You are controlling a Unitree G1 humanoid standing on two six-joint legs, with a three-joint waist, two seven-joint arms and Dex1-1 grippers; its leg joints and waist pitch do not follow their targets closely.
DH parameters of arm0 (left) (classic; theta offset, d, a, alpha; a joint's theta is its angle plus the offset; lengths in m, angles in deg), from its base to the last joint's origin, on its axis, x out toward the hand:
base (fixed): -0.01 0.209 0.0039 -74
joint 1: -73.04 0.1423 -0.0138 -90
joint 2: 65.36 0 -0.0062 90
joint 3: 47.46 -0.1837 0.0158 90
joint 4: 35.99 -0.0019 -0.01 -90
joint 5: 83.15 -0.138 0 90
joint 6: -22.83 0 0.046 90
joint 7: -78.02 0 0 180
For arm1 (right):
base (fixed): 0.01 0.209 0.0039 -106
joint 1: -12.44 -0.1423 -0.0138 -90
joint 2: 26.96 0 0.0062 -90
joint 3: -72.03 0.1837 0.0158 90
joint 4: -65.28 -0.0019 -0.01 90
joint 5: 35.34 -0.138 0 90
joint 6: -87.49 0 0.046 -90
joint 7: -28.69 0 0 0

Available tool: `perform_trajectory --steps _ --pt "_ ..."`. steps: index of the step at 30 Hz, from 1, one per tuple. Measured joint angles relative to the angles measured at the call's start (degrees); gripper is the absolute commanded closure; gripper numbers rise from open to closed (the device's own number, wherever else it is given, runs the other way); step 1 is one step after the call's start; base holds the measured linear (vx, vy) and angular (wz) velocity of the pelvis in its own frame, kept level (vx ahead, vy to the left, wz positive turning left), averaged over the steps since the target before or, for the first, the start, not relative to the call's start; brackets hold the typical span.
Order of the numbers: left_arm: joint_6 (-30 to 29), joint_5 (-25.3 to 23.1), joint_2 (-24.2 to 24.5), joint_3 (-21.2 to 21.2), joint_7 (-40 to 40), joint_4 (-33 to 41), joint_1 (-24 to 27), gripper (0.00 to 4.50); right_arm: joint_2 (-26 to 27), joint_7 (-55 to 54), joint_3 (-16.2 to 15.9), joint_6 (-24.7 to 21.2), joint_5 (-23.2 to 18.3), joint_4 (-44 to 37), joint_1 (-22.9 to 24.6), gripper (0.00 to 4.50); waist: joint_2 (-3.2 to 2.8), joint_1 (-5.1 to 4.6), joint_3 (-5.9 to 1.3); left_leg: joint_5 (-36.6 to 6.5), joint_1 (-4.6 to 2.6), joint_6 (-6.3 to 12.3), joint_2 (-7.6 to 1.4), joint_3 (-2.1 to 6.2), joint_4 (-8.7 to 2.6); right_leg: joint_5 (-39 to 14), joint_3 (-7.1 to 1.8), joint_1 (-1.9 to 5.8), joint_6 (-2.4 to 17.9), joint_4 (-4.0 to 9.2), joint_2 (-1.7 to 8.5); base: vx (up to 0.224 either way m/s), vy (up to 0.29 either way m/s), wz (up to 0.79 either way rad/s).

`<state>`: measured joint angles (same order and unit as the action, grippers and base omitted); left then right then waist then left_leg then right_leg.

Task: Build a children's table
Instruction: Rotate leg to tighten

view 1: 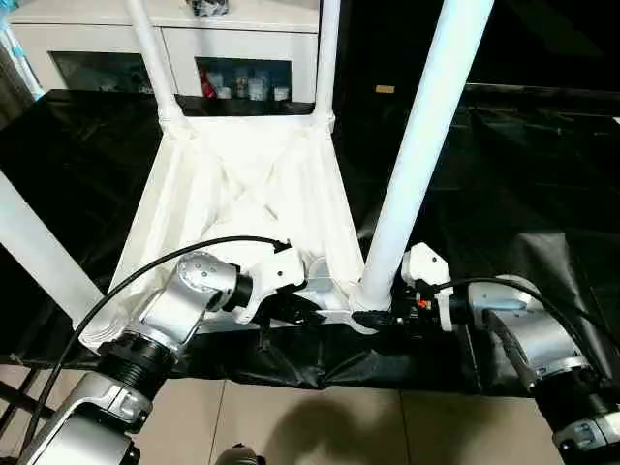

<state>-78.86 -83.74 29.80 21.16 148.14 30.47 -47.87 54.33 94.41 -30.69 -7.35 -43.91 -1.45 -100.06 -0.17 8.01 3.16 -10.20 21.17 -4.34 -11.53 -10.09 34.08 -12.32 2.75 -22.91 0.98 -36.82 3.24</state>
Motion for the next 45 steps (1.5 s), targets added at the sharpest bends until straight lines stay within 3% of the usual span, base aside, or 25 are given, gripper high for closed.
perform_trajectory --steps 8,15,21,25,28,32,33,36,45 --pt "-1.7 -0.4 -1.4 0.4 -3.0 0.1 0.0 4.50 2.2 -3.6 2.0 -0.7 -0.1 0.3 0.9 1.78 -0.05 -0.14 -0.03 0.0 -0.09 0.00 0.01 -0.02 0.00 0.0 -0.04 0.06 0.0 -0.01 0.01 0.000 0.000 0.00" --pt "-5.1 -4.2 -7.9 2.6 -16.0 -4.6 -3.1 4.50 12.4 -25.3 8.5 -1.8 1.0 6.4 -1.0 1.78 -0.03 -2.29 -0.10 0.0 -0.17 -0.05 0.02 -0.04 0.05 0.1 -0.08 0.10 0.0 -0.08 0.01 0.000 0.000 0.00" --pt "-6.0 -5.2 -11.3 3.6 -21.9 -7.3 -4.5 4.50 16.2 -34.7 10.1 -2.0 3.2 8.4 -2.9 1.78 -0.12 -2.90 -0.16 0.0 -0.14 -0.06 0.03 -0.04 -0.03 0.1 -0.07 0.10 0.0 -0.01 0.01 0.000 0.000 0.00" --pt "-5.9 -5.5 -11.6 3.7 -21.7 -7.4 -4.5 4.50 16.3 -35.0 10.2 -1.8 3.7 8.4 -2.9 1.78 -0.18 -2.90 -0.20 0.0 -0.14 -0.05 0.05 -0.04 -0.06 0.1 -0.08 0.11 0.0 0.06 0.01 0.000 0.000 0.00" --pt "-5.3 -5.5 -11.5 3.8 -20.8 -7.2 -4.3 4.50 15.8 -33.3 10.7 -2.1 2.7 7.9 -2.6 1.06 -0.18 -2.86 -0.19 0.0 -0.13 -0.04 0.05 -0.04 -0.10 0.1 -0.08 0.09 0.0 0.11 0.01 0.000 0.000 0.00" --pt "-3.2 -4.7 -10.9 3.7 -18.4 -6.0 -3.2 4.50 13.6 -28.0 10.7 -2.5 0.7 6.5 -1.9 0.95 -0.21 -2.63 -0.20 0.0 -0.02 0.01 0.07 -0.04 -0.30 0.1 -0.03 0.02 0.0 0.32 0.01 0.000 0.000 0.00" --pt "-2.5 -4.1 -10.6 3.5 -17.3 -5.7 -2.8 4.50 12.5 -26.4 9.9 -2.4 0.7 6.0 -1.9 0.68 -0.24 -2.35 -0.20 0.0 0.03 0.03 0.07 -0.04 -0.35 0.1 0.01 0.01 0.0 0.39 0.01 0.000 0.000 0.00" --pt "-1.5 -3.9 -10.2 3.3 -15.3 -4.9 -2.4 4.50 10.1 -22.7 8.8 -2.1 1.0 4.7 -1.5 0.68 -0.25 -1.53 -0.21 0.0 0.05 0.13 0.07 -0.04 -0.39 0.1 0.03 0.02 0.0 0.47 0.01 0.000 0.000 0.00" --pt "0.8 -3.6 -8.6 2.4 -12.5 -5.0 -2.1 4.50 6.3 -16.6 6.7 -0.9 1.5 3.9 -1.0 0.68 -0.24 -1.38 -0.20 0.0 0.02 0.08 0.07 -0.05 -0.33 0.1 0.03 0.09 -0.1 0.47 0.04 0.000 0.000 0.00"
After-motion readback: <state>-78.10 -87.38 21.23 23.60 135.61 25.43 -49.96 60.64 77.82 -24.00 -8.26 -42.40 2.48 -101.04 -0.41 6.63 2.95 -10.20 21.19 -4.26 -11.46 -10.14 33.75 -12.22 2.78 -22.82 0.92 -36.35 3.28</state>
